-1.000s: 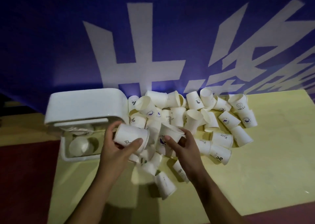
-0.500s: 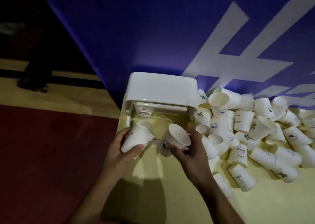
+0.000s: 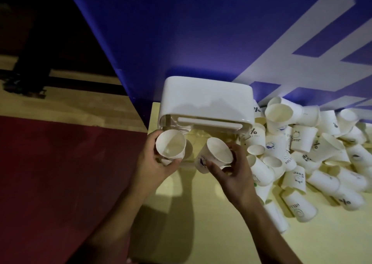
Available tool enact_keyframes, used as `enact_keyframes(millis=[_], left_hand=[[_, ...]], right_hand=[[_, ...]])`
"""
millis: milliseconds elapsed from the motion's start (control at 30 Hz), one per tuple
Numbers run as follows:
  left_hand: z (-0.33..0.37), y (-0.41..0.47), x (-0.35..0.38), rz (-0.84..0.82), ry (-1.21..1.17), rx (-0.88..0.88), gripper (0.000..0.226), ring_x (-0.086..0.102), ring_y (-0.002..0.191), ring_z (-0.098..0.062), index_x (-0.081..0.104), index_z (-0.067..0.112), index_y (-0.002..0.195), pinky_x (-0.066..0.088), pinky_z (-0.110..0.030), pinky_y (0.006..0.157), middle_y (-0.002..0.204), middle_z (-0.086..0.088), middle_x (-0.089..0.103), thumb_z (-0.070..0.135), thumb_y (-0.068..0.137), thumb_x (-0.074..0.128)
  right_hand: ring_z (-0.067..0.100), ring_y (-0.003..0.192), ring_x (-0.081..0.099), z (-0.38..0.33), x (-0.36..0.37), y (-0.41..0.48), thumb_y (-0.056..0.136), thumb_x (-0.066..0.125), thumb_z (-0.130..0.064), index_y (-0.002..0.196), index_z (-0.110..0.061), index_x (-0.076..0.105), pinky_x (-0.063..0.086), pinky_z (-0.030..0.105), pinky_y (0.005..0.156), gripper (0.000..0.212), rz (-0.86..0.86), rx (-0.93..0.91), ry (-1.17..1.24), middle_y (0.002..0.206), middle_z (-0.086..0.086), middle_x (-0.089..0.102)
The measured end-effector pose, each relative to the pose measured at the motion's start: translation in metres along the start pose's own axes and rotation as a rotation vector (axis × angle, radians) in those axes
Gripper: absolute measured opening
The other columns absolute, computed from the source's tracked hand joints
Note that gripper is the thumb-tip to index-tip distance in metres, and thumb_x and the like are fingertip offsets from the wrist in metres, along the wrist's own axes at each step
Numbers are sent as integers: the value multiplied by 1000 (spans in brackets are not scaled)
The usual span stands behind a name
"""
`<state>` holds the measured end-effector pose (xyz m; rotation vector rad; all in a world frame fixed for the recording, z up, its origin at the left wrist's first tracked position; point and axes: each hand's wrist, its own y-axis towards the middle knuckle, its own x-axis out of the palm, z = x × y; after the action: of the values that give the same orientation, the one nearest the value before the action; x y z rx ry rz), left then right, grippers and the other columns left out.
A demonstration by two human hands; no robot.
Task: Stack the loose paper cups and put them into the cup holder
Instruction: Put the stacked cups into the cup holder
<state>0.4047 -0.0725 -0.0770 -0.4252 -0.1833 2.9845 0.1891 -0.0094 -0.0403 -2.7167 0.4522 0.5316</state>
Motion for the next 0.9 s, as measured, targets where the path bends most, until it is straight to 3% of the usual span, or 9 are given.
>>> enact_keyframes(millis=[133,233,500,600,767,900], left_hand=[[-7,13,11,-33,94,152,85,59,123,-8,46,47,136,59,-35,90,132,29,55,11,73,91],[-23,19,16,-88,126,147,79,58,128,-12,51,40,138,59,-48,90,138,20,56,17,75,91],[-44,25,22,-198,324,134,82,58,122,-8,43,42,143,56,-38,95,139,12,56,28,77,90],[-48,27,21,-233,385,118,81,56,122,-6,43,41,144,51,-28,94,140,13,54,39,77,88],[-58,30,27,-216,452,113,82,57,125,-10,52,26,145,50,-27,96,142,9,57,41,75,89],[-56,34,33,-202,524,77,87,59,124,-13,50,26,143,53,-32,97,139,6,59,44,69,92]], right_hand=[[9,101,67,4,-1,-2,75,86,-46,113,-48,49,58,40,81,53,6,14,9,110,-22,65],[9,101,67,6,-2,-3,74,84,-47,112,-53,48,59,40,81,53,17,11,13,110,-24,65],[11,101,67,8,-5,-5,76,84,-48,114,-44,51,59,47,83,51,22,12,28,109,-24,65],[7,102,65,9,-5,-4,79,85,-43,118,-40,50,59,39,81,53,25,-7,-23,111,-30,62],[-5,103,60,0,2,-3,75,80,-53,119,-41,47,47,9,77,56,58,-86,-61,110,-34,58],[-1,108,59,-8,18,4,79,87,-31,123,-33,46,45,9,83,60,21,-202,-93,116,-24,59]])
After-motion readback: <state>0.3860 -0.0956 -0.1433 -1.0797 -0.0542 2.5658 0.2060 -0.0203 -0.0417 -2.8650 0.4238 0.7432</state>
